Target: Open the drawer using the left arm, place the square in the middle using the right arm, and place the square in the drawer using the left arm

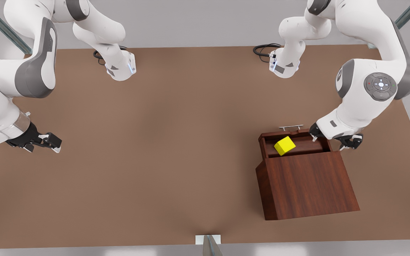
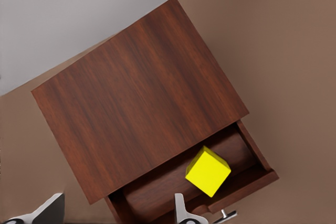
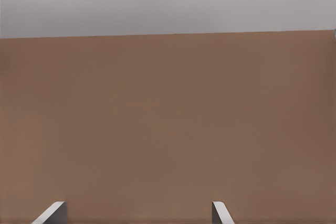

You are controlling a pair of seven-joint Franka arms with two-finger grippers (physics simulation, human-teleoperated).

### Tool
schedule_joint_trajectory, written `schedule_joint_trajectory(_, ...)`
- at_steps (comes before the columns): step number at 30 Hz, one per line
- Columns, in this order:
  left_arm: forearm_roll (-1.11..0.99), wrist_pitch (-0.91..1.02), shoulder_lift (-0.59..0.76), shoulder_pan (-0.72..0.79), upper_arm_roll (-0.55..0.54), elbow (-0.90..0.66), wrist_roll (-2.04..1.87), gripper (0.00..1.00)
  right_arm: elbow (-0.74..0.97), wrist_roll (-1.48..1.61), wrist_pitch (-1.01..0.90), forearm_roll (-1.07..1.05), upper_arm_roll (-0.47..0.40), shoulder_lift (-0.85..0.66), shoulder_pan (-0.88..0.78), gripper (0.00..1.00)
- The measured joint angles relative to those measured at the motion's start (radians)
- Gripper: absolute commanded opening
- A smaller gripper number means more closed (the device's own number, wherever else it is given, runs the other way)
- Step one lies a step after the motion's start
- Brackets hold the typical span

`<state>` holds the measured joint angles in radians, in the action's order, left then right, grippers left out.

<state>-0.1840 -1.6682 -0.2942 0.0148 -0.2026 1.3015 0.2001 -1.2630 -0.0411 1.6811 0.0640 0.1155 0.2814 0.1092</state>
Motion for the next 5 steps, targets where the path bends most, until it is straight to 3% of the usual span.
schedule_joint_trajectory(5,-0.006,-0.03,0.016,-0.001,-0.001,0.028,-0.178,1.0,-0.001,0.0,0.0,0.0,0.0,0.002,0.001,1.0)
